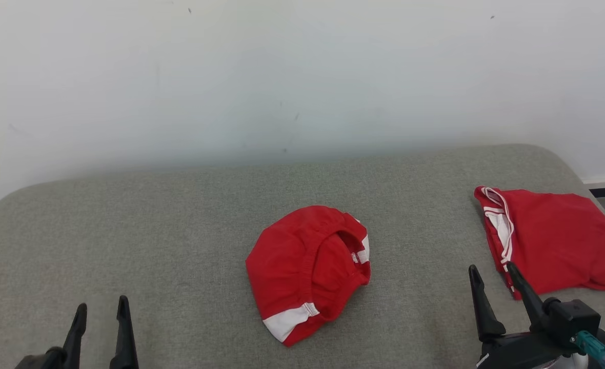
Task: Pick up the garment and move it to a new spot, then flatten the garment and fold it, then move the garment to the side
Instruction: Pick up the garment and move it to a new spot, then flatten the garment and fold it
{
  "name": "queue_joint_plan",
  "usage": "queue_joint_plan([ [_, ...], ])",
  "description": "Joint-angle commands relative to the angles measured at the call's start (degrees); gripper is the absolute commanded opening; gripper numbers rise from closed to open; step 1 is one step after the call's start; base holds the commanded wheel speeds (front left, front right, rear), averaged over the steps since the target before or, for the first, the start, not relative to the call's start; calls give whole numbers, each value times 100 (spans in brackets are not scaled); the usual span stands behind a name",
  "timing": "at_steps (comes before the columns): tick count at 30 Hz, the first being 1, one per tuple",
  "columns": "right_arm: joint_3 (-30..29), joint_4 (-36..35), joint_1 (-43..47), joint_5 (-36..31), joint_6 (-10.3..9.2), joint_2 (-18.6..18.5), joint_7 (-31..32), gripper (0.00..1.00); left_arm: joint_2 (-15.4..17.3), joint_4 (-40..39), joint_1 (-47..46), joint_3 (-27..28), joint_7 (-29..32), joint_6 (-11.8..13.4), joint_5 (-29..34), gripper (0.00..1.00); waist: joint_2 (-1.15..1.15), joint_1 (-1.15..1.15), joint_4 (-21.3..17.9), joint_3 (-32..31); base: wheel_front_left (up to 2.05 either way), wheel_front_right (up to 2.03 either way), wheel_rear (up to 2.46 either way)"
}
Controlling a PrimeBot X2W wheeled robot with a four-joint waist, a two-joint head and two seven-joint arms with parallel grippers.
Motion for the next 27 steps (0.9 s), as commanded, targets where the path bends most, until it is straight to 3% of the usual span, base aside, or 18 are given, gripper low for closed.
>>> queue_joint_plan([
  [1, 13, -17, 122, 33, -15, 52, -37, 100, -47, -80, 166, 70, -2, -29, 94, 100, 0, 1, 57, -26, 0, 0, 0],
  [27, 37, 13, 240, 49, -15, 246, -73, 100, -301, -157, 405, 410, -3, -217, 447, 100, 0, 1, 81, 22, 0, 0, 0],
])
